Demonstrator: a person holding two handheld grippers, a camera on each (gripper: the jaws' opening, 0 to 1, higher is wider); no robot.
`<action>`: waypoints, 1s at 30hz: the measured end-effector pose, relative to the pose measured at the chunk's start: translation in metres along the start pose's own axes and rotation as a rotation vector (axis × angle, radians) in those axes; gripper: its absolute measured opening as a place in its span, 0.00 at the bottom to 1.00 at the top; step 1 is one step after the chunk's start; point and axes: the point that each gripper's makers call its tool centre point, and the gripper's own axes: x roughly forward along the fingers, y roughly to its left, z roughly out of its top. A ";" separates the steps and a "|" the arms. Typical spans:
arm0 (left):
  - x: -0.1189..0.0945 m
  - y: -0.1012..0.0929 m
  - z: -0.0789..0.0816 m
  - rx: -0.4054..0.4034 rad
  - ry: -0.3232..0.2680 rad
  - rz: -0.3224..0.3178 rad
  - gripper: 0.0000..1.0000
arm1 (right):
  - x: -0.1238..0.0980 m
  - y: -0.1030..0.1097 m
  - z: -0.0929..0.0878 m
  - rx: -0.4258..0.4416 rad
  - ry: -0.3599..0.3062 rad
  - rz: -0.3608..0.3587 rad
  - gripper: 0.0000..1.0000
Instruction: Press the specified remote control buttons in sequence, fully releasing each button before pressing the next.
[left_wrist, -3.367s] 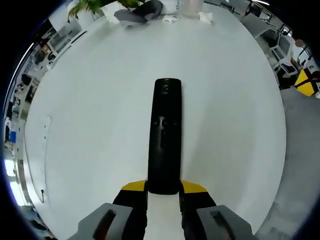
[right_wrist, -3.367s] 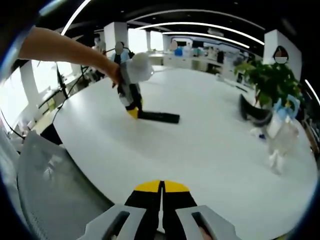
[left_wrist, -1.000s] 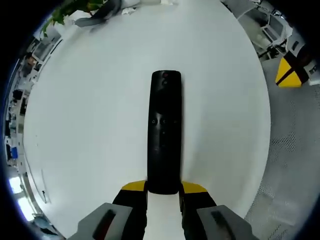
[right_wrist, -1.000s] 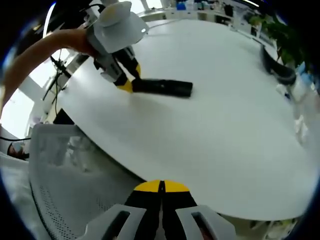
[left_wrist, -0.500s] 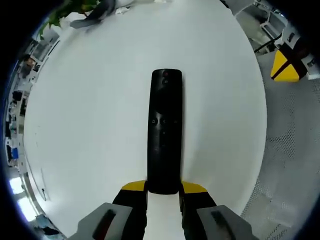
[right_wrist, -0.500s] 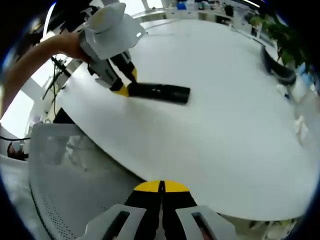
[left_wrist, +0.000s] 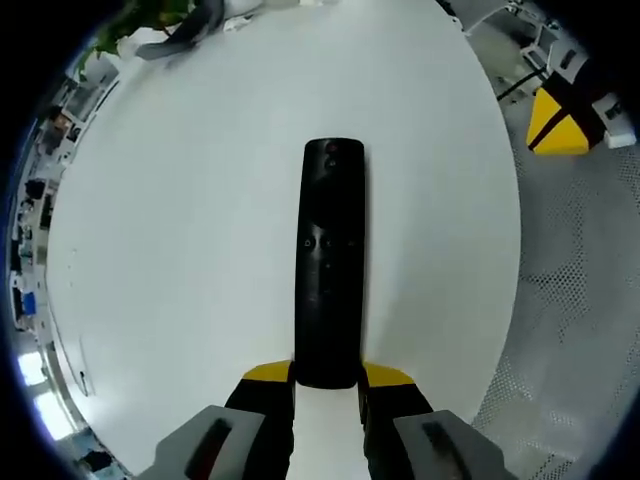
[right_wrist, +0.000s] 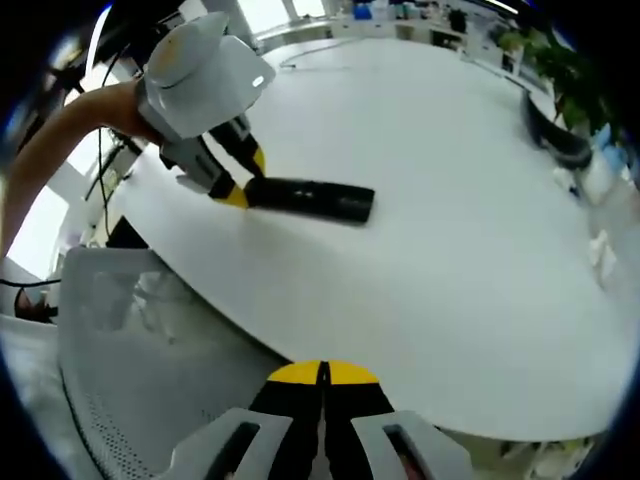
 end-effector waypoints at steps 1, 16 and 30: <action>0.000 -0.001 0.000 -0.004 -0.002 0.000 0.24 | 0.000 0.000 0.000 0.000 0.000 0.000 0.00; 0.000 -0.021 -0.002 -0.009 -0.011 -0.002 0.23 | 0.000 0.000 -0.001 0.000 0.002 -0.001 0.00; -0.001 -0.036 -0.005 -0.004 -0.003 -0.003 0.23 | 0.001 0.000 0.000 0.001 0.002 0.004 0.00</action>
